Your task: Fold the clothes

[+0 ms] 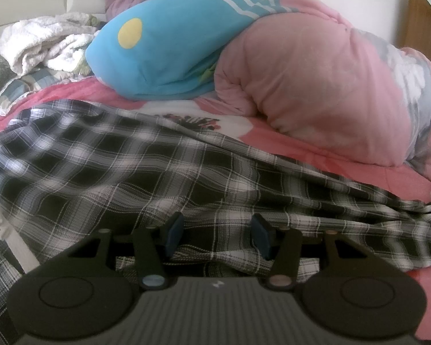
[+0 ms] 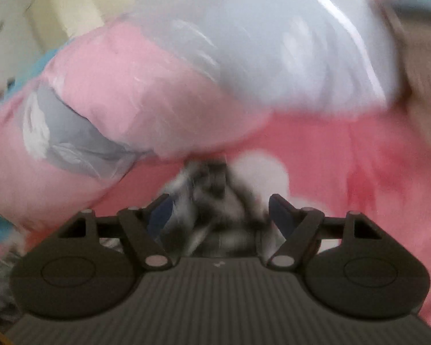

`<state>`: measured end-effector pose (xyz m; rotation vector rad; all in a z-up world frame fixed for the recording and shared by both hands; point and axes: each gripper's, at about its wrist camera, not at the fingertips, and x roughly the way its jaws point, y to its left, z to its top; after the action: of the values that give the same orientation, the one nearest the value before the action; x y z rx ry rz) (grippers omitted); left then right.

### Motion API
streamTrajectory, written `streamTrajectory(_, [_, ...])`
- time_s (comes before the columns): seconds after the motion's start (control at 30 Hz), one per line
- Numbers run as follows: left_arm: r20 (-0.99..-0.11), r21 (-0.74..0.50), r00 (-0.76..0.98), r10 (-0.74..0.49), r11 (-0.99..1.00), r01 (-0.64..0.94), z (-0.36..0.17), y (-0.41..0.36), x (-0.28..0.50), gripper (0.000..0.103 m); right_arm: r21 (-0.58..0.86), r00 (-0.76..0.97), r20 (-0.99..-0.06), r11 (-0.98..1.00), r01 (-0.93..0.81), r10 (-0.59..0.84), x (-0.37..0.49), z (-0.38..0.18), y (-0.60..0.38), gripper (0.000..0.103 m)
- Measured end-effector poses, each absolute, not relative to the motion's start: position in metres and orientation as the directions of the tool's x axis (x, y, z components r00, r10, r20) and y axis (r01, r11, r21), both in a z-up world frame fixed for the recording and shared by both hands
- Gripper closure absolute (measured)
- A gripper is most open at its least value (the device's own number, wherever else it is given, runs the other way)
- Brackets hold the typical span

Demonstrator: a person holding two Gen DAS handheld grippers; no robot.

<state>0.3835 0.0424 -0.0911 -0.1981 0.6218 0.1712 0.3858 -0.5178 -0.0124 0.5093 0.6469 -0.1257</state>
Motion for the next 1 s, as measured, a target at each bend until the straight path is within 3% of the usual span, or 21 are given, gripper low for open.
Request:
streamTrajectory(0.1, [-0.592,-0.128,0.8,0.102,0.968,-0.218,-0.091,0.042,0.383,0.05,0.495,0.749,-0.657,0.797,0.346,0.083,0.369,-0.047,-0.524,0.044])
streamTrajectory(0.17, [-0.592,-0.127,0.8,0.102,0.968,-0.218,-0.091,0.042,0.383,0.05,0.527,0.733,-0.674,0.754,0.393,0.089,0.376,-0.068,-0.528,0.045])
streamTrajectory(0.27, [-0.593,-0.126,0.799,0.103,0.968,-0.217,-0.092,0.042,0.384,0.05,0.595,0.784,-0.615,0.7,0.396,0.079,0.383,-0.08,-0.526,0.046])
streamTrajectory(0.33, [-0.594,-0.124,0.798,0.102,0.968,-0.217,-0.092,0.042,0.384,0.05,0.632,0.801,-0.589,0.679,0.374,0.107,0.388,-0.085,-0.522,0.071])
streamTrajectory(0.37, [-0.594,-0.124,0.798,0.102,0.968,-0.216,-0.092,0.042,0.384,0.05,0.638,0.802,-0.586,0.678,0.365,0.119,0.391,-0.087,-0.518,0.095])
streamTrajectory(0.4, [-0.594,-0.125,0.798,0.102,0.968,-0.216,-0.092,0.042,0.384,0.05,0.62,0.796,-0.594,0.698,0.359,0.118,0.395,-0.088,-0.511,0.099])
streamTrajectory(0.53, [-0.594,-0.13,0.799,0.099,0.968,-0.217,-0.091,0.042,0.384,0.05,0.545,0.812,-0.577,0.781,0.306,0.084,0.394,-0.067,-0.493,0.101])
streamTrajectory(0.8, [-0.593,-0.137,0.799,0.095,0.967,-0.217,-0.091,0.043,0.382,0.05,0.283,0.925,-0.367,0.937,0.207,-0.093,0.352,0.066,-0.5,0.103])
streamTrajectory(0.9, [-0.593,-0.141,0.8,0.093,0.966,-0.217,-0.091,0.044,0.382,0.05,0.207,0.927,-0.361,0.96,0.19,-0.105,0.34,0.091,-0.497,0.103])
streamTrajectory(1.0, [-0.594,-0.146,0.799,0.091,0.965,-0.219,-0.091,0.045,0.382,0.05,0.208,0.903,-0.422,0.961,0.18,-0.078,0.336,0.091,-0.503,0.103])
